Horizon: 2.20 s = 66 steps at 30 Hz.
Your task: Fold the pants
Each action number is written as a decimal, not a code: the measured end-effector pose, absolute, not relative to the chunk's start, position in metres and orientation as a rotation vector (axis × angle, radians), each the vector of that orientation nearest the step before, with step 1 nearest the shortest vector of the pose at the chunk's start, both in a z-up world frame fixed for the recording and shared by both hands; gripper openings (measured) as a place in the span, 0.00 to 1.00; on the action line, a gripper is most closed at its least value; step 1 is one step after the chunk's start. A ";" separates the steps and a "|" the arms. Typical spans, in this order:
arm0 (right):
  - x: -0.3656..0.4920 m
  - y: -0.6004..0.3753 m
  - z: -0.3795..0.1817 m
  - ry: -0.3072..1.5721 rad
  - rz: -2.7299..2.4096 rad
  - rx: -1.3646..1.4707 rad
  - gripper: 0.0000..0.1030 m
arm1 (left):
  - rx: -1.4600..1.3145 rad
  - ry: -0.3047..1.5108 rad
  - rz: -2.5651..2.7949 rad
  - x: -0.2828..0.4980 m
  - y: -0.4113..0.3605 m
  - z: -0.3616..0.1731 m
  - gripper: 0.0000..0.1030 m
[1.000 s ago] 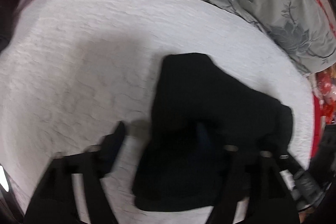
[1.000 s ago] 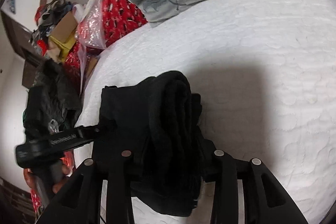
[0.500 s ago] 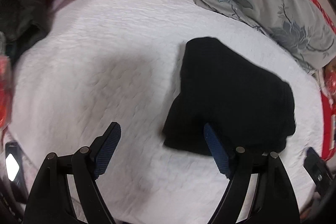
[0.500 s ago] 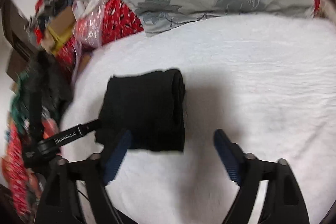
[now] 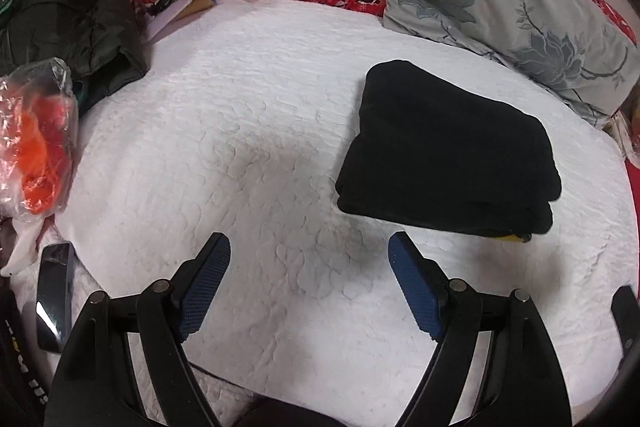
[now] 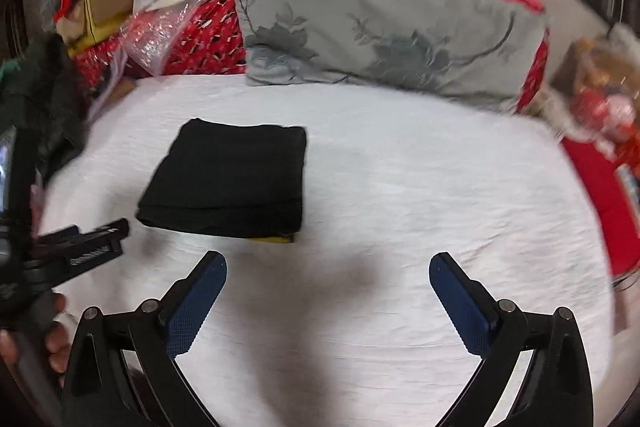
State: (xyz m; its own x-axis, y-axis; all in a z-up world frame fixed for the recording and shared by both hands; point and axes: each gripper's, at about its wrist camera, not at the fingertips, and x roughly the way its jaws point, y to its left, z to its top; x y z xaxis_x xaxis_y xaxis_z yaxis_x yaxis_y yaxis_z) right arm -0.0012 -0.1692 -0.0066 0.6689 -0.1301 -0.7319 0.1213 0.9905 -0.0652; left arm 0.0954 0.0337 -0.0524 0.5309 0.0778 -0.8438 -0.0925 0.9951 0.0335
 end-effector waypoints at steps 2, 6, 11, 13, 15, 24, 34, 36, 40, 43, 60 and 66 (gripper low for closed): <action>-0.005 -0.173 -0.002 0.813 -0.118 0.015 0.99 | -0.005 1.008 0.087 0.089 0.030 -0.051 0.80; -0.013 -0.181 0.001 0.804 -0.109 0.075 0.99 | 0.009 0.994 0.094 0.078 0.027 -0.048 0.80; -0.018 -0.180 0.003 0.780 -0.095 0.072 0.99 | 0.025 0.971 0.103 0.070 0.024 -0.045 0.80; -0.019 -0.179 0.003 0.781 -0.078 0.079 0.99 | 0.050 0.962 0.105 0.068 0.020 -0.045 0.80; -0.020 -0.179 0.000 0.791 -0.060 0.088 0.99 | 0.083 0.954 0.107 0.065 0.014 -0.046 0.80; -0.031 -0.193 -0.006 0.780 -0.110 0.100 0.99 | 0.133 0.910 0.075 0.055 -0.002 -0.040 0.80; -0.036 -0.199 -0.008 0.772 -0.119 0.124 0.99 | 0.104 0.905 -0.003 0.052 -0.007 -0.034 0.80; -0.037 -0.199 -0.008 0.764 -0.119 0.128 0.99 | 0.105 0.906 -0.012 0.052 -0.007 -0.034 0.80; -0.038 -0.198 -0.009 0.754 -0.115 0.121 0.99 | 0.093 0.904 -0.023 0.051 -0.008 -0.032 0.80; -0.037 -0.198 -0.011 0.759 -0.117 0.115 0.99 | 0.091 0.901 -0.032 0.051 -0.009 -0.031 0.80; -0.040 -0.215 -0.021 0.764 -0.142 0.174 0.99 | 0.090 0.877 -0.071 0.045 -0.017 -0.027 0.80; -0.042 -0.218 -0.022 0.767 -0.156 0.188 0.99 | 0.067 0.884 -0.070 0.047 -0.016 -0.026 0.80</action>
